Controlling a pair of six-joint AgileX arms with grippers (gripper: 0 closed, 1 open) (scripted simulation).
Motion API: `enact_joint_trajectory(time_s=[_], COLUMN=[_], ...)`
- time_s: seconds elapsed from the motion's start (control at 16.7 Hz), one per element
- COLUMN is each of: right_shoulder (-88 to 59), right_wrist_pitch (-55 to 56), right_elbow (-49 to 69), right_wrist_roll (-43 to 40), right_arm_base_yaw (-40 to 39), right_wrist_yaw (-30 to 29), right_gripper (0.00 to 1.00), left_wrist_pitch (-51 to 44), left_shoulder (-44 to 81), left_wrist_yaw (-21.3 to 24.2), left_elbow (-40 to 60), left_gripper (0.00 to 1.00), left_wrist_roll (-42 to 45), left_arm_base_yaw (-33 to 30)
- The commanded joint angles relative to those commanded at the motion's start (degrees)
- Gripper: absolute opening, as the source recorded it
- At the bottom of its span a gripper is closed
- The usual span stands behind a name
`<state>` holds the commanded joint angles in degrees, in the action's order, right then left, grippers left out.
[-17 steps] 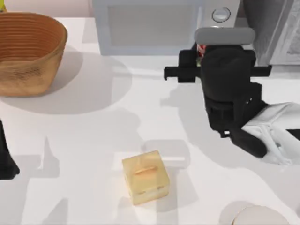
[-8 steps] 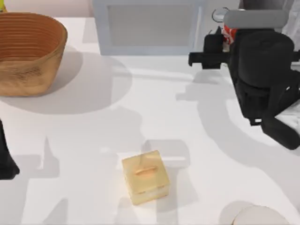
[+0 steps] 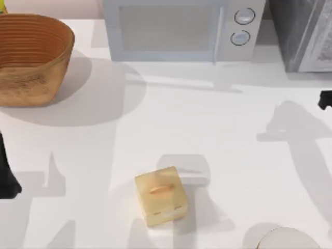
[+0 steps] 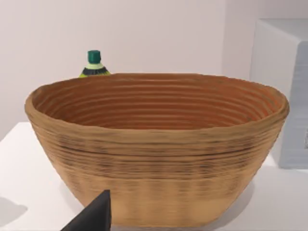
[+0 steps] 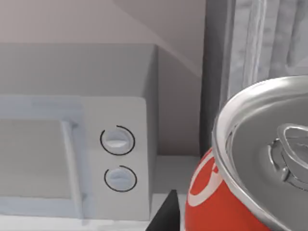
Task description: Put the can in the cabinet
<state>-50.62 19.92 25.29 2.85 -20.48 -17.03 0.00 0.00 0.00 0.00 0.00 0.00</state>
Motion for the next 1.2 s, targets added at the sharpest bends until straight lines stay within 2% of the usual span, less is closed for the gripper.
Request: enact_joint_trajectory(time_s=[0.24,0.54,0.78,1.2], right_shoulder=[23.59,44.53,50.55,49.06], right_wrist_pitch=[-9.25,-17.37,-19.90,-20.44], right_elbow=[-13.18,-22.58,-25.26,-24.27], right_wrist_roll=[-1.27,-2.73,-2.85,-3.21], right_arm_base_yaw=[7.71,16.53,20.43,20.14], right_wrist_yaw=[9.25,15.16,17.00,16.68], right_gripper=[0.00,0.00,0.00,0.00], left_wrist_pitch=[0.00,0.00,0.00,0.00], left_shoulder=[0.00,0.00,0.00,0.00], left_wrist_yaw=[0.00,0.00,0.00,0.00], left_elbow=[0.00,0.00,0.00,0.00], left_gripper=[1.00,1.00,1.00,1.00], left_wrist_roll=[0.00,0.00,0.00,0.00], left_arm_base_yaw=[0.00,0.00,0.00,0.00])
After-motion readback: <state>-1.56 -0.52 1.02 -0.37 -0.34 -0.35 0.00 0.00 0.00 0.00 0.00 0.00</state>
